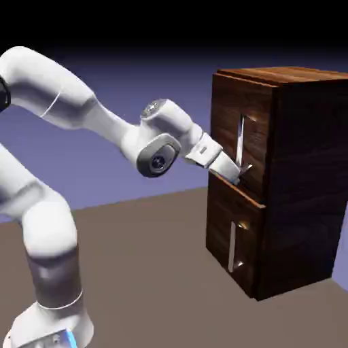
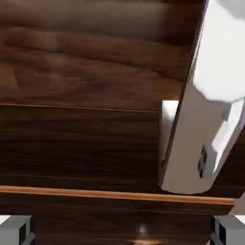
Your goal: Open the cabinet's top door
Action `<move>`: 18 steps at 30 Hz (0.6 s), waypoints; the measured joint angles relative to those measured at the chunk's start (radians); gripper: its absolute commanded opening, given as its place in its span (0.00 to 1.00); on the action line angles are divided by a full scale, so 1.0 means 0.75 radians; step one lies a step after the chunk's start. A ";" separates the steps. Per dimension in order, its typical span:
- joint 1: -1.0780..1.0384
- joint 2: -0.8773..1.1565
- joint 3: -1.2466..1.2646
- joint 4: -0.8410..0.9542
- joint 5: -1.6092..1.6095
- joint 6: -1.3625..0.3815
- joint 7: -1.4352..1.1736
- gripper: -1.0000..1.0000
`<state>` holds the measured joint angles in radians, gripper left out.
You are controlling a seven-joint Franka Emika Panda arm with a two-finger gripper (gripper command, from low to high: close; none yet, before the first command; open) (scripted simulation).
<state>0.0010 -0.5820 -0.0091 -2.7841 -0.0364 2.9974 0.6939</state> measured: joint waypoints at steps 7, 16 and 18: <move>0.041 -0.106 -0.131 0.109 -0.406 -0.184 -0.302 1.00; 0.127 -0.238 -0.304 0.213 -0.928 -0.369 -0.645 1.00; 0.172 -0.262 -0.348 0.208 -1.044 -0.369 -0.686 1.00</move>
<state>0.1300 -0.7788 -0.2698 -2.6283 -0.8191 2.7205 0.1791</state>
